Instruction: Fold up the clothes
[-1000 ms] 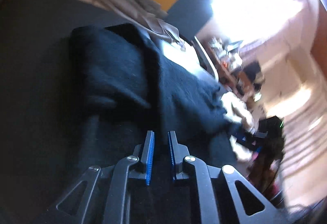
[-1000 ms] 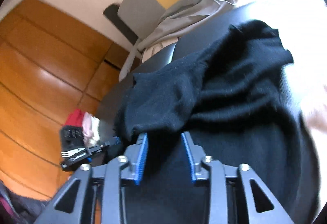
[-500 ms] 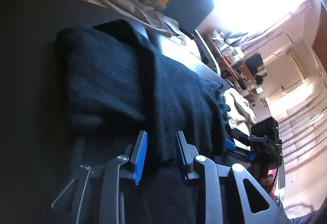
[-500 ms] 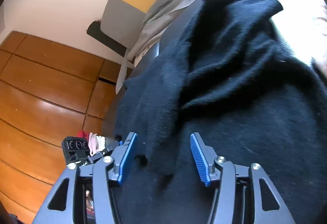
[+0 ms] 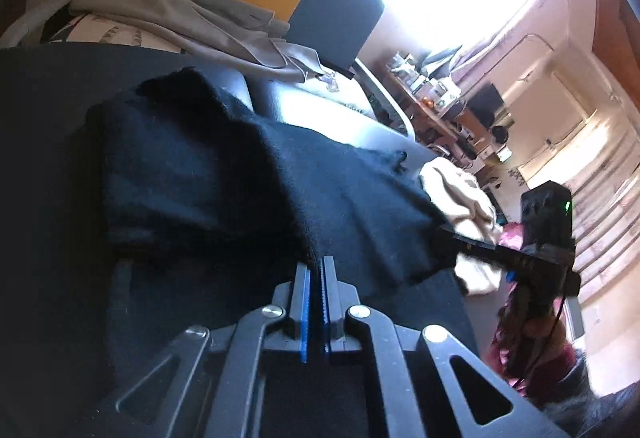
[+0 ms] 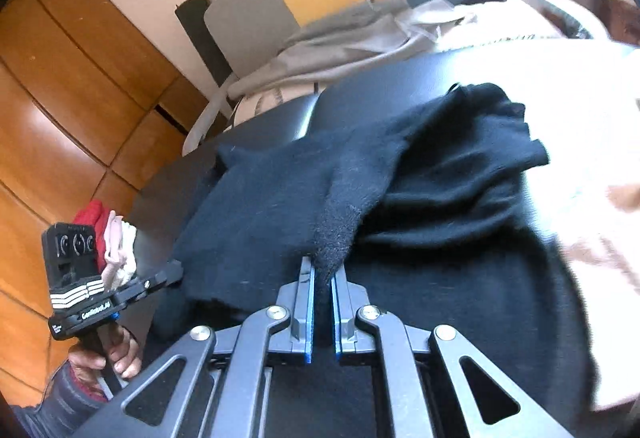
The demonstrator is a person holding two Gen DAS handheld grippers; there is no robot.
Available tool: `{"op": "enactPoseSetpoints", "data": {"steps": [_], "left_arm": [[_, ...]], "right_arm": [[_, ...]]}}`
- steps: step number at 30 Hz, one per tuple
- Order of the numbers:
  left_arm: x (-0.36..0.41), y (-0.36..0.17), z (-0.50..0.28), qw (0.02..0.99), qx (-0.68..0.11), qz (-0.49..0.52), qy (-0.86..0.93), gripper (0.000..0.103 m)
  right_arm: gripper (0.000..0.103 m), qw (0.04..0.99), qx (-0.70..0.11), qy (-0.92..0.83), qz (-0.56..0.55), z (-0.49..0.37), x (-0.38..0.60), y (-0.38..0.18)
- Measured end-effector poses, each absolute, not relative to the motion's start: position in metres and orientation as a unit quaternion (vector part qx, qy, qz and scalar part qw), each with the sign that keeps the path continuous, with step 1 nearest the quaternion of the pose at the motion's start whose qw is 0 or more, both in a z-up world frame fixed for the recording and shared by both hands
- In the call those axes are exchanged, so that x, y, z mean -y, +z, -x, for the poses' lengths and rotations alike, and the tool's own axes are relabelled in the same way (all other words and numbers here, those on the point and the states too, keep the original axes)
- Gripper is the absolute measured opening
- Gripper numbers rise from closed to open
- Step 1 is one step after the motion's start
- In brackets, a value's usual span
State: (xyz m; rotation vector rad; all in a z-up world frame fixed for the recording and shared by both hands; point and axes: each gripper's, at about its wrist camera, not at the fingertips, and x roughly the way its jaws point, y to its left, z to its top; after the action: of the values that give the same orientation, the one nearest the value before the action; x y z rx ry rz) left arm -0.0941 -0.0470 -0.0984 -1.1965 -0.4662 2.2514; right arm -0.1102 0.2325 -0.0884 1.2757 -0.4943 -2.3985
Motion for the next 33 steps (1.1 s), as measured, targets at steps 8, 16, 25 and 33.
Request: {"op": "enactPoseSetpoints", "data": {"steps": [8, 16, 25, 33], "left_arm": [[0.048, -0.135, 0.084, 0.246, 0.181, 0.485, 0.819, 0.006], [0.046, -0.084, 0.102, 0.245, 0.176, 0.412, 0.860, 0.018], [-0.004, -0.098, 0.185, 0.177, 0.064, 0.416, 0.890, 0.022], [0.015, -0.123, 0.205, 0.178, 0.097, 0.428, 0.881, 0.023]], "right_arm": [[0.014, 0.165, 0.211, -0.830, -0.488, 0.103, -0.255, -0.135], [0.037, 0.164, 0.166, -0.888, -0.396, 0.090, -0.255, -0.081], [0.037, 0.144, 0.014, -0.895, -0.421, 0.134, -0.187, -0.102], [0.038, 0.153, 0.038, -0.895, -0.418, 0.139, -0.212, -0.118]]}}
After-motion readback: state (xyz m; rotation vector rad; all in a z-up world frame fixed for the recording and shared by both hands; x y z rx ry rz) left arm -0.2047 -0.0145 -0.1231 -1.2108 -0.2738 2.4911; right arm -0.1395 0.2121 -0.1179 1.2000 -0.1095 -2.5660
